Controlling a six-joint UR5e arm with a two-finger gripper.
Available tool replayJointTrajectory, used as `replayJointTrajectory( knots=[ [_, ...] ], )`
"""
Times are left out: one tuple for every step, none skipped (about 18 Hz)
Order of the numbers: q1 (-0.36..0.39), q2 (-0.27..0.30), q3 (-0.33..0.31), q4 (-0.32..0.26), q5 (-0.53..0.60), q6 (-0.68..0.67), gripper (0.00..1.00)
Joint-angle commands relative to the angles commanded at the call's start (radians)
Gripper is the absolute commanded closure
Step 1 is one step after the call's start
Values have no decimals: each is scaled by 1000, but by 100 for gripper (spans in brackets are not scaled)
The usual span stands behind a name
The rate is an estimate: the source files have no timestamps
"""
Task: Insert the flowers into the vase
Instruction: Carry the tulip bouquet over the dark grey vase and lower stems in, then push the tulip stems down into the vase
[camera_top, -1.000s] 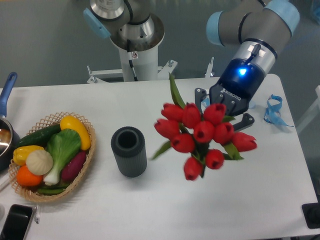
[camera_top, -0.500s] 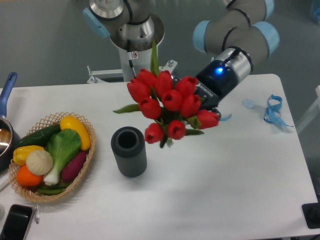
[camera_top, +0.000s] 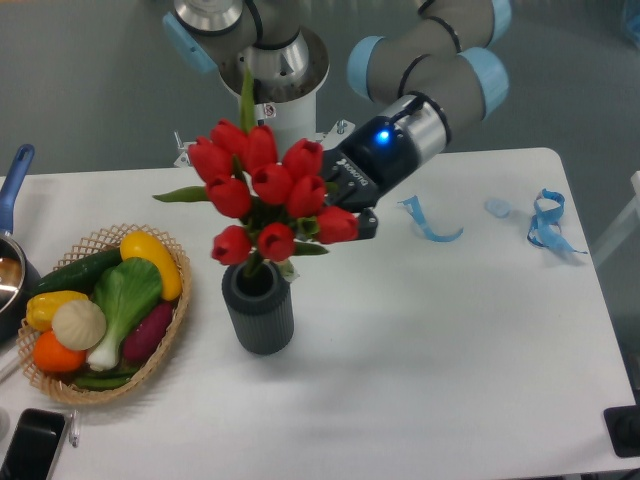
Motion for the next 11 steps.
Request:
replayJointTrajectory(
  knots=[
    [-12, 3, -6, 0, 0, 2, 80],
    [-17, 11, -21, 0, 0, 3, 80],
    [-18, 14, -29, 0, 2, 5, 80],
    [-18, 14, -40, 0, 2, 14, 80],
    [-18, 12, -55, 0, 3, 40, 80],
    [-20, 12, -69, 0, 3, 70, 79],
    [-23, 9, -84, 0, 3, 96, 79],
    [-23, 6, -94, -2, 3, 115, 79],
    [-25, 5, -103, 0, 3, 120, 79],
    [-25, 5, -112, 0, 5, 127, 79],
    [-25, 2, -117, 0, 6, 149, 79]
  ],
)
